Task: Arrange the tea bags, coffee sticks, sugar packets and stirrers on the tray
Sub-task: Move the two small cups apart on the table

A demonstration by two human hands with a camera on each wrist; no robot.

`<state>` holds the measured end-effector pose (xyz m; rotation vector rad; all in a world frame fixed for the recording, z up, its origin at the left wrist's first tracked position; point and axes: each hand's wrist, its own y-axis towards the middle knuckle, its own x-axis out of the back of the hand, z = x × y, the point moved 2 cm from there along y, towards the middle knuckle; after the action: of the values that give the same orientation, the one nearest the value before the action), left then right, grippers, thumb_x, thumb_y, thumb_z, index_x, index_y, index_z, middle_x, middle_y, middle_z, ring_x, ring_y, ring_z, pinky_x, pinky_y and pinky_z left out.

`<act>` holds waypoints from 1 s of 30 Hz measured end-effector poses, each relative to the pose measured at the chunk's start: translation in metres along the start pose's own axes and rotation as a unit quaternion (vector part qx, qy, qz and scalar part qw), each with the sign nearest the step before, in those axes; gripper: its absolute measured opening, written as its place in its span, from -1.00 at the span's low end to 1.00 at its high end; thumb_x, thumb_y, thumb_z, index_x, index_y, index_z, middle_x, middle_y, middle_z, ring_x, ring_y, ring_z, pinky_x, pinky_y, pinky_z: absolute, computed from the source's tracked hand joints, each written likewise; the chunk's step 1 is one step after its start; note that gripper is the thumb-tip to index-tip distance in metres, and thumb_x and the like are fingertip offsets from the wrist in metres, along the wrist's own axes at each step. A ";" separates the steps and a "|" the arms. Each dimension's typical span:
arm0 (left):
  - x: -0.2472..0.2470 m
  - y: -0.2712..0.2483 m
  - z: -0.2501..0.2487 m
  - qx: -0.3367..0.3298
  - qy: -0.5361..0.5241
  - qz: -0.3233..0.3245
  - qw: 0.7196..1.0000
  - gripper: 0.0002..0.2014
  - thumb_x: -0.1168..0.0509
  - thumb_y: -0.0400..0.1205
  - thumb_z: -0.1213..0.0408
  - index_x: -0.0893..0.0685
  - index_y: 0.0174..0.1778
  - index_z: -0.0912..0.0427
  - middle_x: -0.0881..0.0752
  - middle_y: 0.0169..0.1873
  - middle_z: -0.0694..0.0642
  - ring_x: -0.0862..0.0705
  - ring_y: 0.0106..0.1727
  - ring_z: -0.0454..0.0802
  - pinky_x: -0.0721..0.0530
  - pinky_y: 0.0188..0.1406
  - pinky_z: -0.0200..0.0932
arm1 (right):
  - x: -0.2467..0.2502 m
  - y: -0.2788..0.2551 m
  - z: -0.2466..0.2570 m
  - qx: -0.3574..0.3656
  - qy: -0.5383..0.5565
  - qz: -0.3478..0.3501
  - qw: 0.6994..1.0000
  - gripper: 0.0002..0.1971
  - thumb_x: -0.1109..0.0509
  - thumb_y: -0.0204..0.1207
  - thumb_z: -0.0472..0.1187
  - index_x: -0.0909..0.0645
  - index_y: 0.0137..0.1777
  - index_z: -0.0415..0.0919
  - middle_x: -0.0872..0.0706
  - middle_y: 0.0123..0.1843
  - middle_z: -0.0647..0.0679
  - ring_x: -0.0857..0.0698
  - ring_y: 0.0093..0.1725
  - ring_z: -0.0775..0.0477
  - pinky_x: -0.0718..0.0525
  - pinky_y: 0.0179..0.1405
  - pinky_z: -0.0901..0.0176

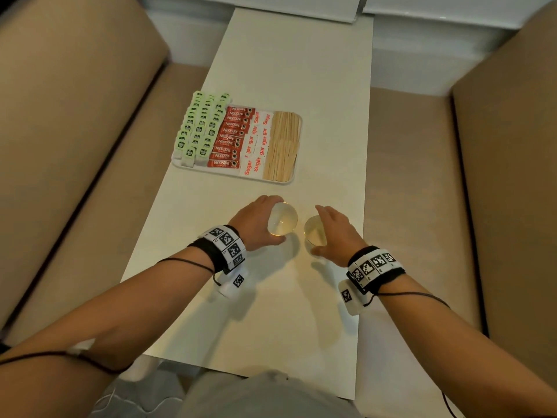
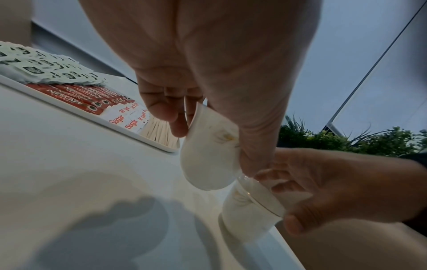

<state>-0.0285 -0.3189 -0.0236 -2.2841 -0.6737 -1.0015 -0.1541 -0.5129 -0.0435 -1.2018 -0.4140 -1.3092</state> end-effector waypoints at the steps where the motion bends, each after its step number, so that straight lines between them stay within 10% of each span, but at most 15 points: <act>1: 0.002 0.006 0.002 0.002 0.001 -0.001 1.000 -0.15 -0.61 0.39 -0.07 -0.34 0.54 -0.02 -0.53 0.39 0.03 -0.60 0.31 0.06 -0.63 0.27 0.04 | -0.001 0.002 0.000 -0.001 0.003 0.000 1.000 0.12 -0.67 0.40 0.02 0.01 0.78 -0.11 -0.21 0.74 -0.14 -0.25 0.68 -0.26 -0.42 0.59 -0.19; 14: 0.008 0.075 0.020 0.005 0.006 0.028 1.000 -0.11 -0.63 0.40 0.02 -0.31 0.59 0.00 -0.49 0.48 0.06 -0.56 0.42 0.09 -0.59 0.40 0.09 | 0.003 0.027 -0.009 -0.002 0.021 -0.026 0.999 0.06 -0.60 0.48 0.00 0.07 0.77 -0.07 -0.44 0.55 -0.17 -0.53 0.41 -0.22 -0.63 0.33 -0.10; 30: -0.004 0.125 0.028 -0.030 0.013 0.068 0.997 -0.12 -0.64 0.37 0.01 -0.33 0.56 -0.03 -0.51 0.42 0.02 -0.58 0.33 0.05 -0.63 0.31 0.07 | 0.021 0.062 -0.027 -0.015 0.071 -0.066 0.995 -0.05 -0.52 0.58 -0.07 0.04 0.80 -0.09 -0.24 0.74 -0.11 -0.26 0.69 -0.17 -0.42 0.60 -0.04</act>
<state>0.0614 -0.3918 -0.0780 -2.3299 -0.4762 -0.9983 -0.1030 -0.5578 -0.0644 -1.1116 -0.3768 -1.5097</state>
